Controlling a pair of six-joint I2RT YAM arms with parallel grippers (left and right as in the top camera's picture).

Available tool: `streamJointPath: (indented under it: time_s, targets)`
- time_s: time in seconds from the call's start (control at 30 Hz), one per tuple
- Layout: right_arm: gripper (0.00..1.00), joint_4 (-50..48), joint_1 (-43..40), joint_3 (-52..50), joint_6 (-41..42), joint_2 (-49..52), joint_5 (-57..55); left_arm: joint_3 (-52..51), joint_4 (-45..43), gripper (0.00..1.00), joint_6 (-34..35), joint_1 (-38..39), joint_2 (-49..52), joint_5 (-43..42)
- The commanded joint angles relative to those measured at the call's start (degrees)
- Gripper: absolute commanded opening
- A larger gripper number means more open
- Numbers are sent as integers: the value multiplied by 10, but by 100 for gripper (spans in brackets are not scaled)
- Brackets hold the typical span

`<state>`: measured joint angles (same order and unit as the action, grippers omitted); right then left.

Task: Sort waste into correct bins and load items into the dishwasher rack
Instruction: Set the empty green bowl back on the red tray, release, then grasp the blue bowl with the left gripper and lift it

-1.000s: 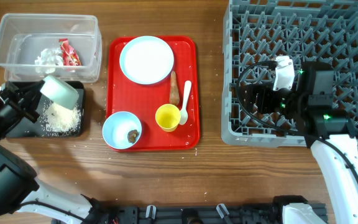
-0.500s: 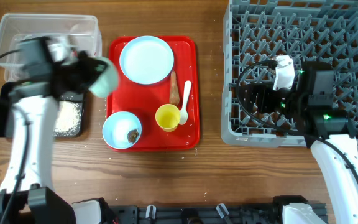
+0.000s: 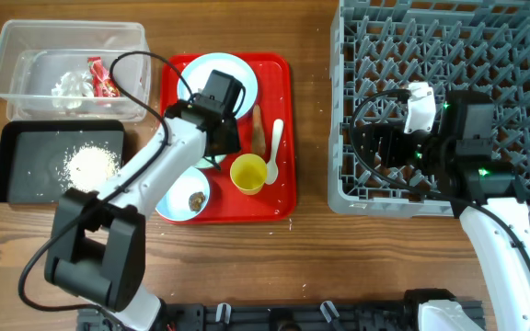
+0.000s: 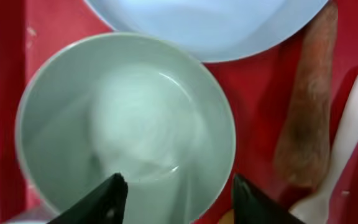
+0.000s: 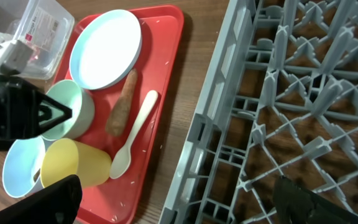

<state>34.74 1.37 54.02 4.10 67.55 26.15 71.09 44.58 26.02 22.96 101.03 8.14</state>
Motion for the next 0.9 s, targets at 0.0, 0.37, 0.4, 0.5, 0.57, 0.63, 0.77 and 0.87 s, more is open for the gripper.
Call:
streamJointPath:
  time_s: [0.0, 0.37, 0.4, 0.5, 0.57, 0.63, 0.77, 0.87]
  targets:
    - [100, 0, 3, 8, 8, 5, 7, 63, 64, 57, 0, -9, -56, 13]
    - [100, 5, 3, 8, 9, 5, 7, -145, 34, 48, 57, -2, -64, -40]
    - [100, 5, 3, 8, 8, 5, 7, -163, 19, 45, 58, -2, -64, -45]
    - [100, 5, 3, 8, 8, 5, 7, -188, -7, 14, 58, -2, -64, -45]
    - [100, 5, 3, 8, 9, 5, 7, -187, -13, 4, 58, -2, -64, -50]
    - [100, 5, 3, 8, 8, 5, 7, -186, -13, 4, 58, -3, -66, -68]
    - [100, 3, 3, 8, 9, 5, 7, -128, 35, 4, 58, -3, -83, -82]
    - [100, -3, 3, 8, 9, 5, 7, -56, 73, 4, 57, -4, -102, -108]
